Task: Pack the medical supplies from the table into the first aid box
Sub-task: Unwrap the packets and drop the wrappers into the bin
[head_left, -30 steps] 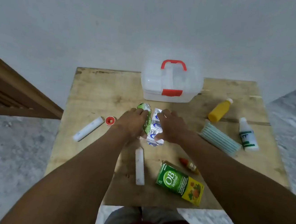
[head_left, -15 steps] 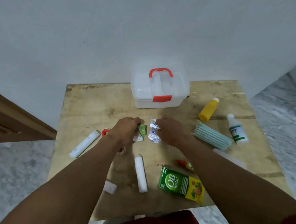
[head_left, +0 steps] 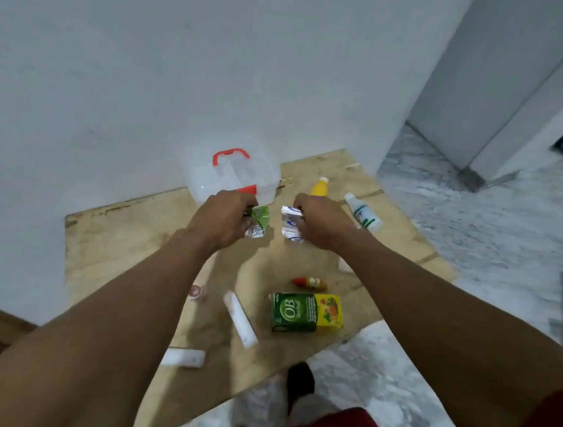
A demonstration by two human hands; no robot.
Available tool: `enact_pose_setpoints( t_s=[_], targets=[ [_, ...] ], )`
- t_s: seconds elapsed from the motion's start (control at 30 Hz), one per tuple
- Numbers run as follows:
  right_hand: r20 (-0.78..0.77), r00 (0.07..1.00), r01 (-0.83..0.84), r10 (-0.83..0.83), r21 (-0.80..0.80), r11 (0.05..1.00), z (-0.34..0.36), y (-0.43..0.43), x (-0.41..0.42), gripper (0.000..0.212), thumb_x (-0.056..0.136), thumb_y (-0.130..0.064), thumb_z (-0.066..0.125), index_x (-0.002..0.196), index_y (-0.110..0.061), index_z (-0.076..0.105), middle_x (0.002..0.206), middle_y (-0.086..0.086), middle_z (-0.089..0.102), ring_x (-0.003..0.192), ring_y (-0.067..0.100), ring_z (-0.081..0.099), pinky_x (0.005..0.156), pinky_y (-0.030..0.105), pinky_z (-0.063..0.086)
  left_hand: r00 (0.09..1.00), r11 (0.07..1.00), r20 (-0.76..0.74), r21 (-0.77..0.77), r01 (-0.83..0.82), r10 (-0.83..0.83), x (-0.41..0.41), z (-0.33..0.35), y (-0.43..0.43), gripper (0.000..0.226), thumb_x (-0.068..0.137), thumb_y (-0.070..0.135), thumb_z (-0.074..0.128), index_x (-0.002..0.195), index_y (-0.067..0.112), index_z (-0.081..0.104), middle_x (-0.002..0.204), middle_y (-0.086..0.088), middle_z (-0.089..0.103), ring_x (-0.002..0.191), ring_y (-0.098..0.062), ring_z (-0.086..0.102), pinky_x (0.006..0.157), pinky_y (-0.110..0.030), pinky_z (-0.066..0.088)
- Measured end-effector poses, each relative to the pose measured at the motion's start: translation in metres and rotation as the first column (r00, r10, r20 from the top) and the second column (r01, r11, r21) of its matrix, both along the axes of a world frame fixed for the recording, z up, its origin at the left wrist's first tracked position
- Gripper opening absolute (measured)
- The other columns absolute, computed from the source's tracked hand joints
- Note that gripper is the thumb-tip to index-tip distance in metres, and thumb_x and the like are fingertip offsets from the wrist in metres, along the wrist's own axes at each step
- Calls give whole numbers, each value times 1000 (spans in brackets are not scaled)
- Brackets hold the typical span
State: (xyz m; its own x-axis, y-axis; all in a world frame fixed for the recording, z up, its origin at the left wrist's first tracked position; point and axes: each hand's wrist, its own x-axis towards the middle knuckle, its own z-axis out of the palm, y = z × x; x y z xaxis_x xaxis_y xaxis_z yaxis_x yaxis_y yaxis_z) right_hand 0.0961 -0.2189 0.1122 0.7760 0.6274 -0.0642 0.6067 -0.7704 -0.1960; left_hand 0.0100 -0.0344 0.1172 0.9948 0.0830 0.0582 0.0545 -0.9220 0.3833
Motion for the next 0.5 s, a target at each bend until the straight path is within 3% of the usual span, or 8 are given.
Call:
enact_pose_setpoints(
  t_s=[0.2,0.5],
  targets=[
    [58,981,185,-187,36,982,34,-89,24,24,88,-20,55,110,-12,56,110,13,64,101,36,58,71,36,41,986,987,49,21,157,-158,50,33,-76,18,85,15,62,102,11,67,98,-11,70,95,-35,61,75,-38,48],
    [42,940,340,-339,-17,940,37,-269,74,18,86,-18,58,103,-12,56,100,10,65,81,29,55,62,33,39,950,947,19,87,309,-312,127,39,-242,14,86,17,59,98,12,64,98,-11,69,95,-36,60,77,-41,50]
  ],
)
